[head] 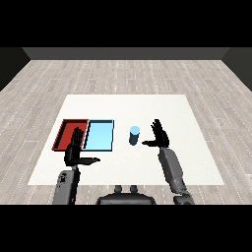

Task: Pick the blue can and put it in the blue box

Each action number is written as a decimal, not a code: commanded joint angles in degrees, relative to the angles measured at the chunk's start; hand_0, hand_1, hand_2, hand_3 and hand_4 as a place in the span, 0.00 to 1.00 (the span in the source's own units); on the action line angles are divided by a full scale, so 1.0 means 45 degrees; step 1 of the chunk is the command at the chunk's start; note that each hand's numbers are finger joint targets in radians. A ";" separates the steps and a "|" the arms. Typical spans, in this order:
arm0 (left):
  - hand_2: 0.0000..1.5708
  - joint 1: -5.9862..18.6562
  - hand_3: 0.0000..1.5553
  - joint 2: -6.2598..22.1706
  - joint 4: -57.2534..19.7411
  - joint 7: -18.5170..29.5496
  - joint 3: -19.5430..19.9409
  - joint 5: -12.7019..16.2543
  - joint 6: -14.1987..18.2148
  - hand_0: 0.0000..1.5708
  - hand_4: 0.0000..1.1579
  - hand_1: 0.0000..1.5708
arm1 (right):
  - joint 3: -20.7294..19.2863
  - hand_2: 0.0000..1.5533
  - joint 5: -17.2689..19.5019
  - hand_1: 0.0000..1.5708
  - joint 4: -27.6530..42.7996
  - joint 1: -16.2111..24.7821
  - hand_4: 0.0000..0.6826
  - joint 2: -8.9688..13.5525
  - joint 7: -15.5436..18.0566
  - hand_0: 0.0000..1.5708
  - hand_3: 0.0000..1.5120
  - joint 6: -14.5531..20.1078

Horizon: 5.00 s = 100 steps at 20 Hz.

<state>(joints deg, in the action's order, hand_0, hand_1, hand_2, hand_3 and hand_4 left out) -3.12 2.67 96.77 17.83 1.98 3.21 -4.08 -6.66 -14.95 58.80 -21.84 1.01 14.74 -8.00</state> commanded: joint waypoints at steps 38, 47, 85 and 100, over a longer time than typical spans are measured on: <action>0.00 0.0461 0.00 0.0144 -0.0589 0.0071 0.0585 0.0450 -0.0339 0.00 0.00 0.00 | 0.5284 0.00 -0.4367 0.00 -0.9185 -0.5448 0.00 -0.0224 0.3568 0.00 0.00 0.1878; 0.00 0.0133 0.00 -0.0233 -0.0319 -0.0049 0.0344 0.0606 -0.0269 0.00 0.00 0.00 | 0.8124 0.00 -0.6649 0.00 -0.7759 -0.5600 0.00 -0.0224 0.2389 0.00 0.00 0.3913; 0.00 0.2026 0.00 -0.0591 -0.0386 -0.2277 -0.2753 -0.0632 0.1648 0.00 0.00 0.00 | 0.9290 0.95 -0.1595 0.96 0.1724 -0.3218 0.85 0.3488 -0.1663 0.96 0.92 0.8753; 0.00 0.2997 0.00 -0.0594 -0.2142 -0.1662 -0.4007 -0.0008 0.2467 0.00 0.00 0.00 | 0.7801 0.94 0.1375 0.96 0.5010 -0.1709 0.85 0.3107 -0.3110 0.96 0.92 0.7644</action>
<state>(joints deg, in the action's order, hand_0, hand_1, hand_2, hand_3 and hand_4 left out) 11.53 0.01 87.59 8.54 -16.54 2.68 8.69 30.35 -12.23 78.15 -33.09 15.54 0.45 28.61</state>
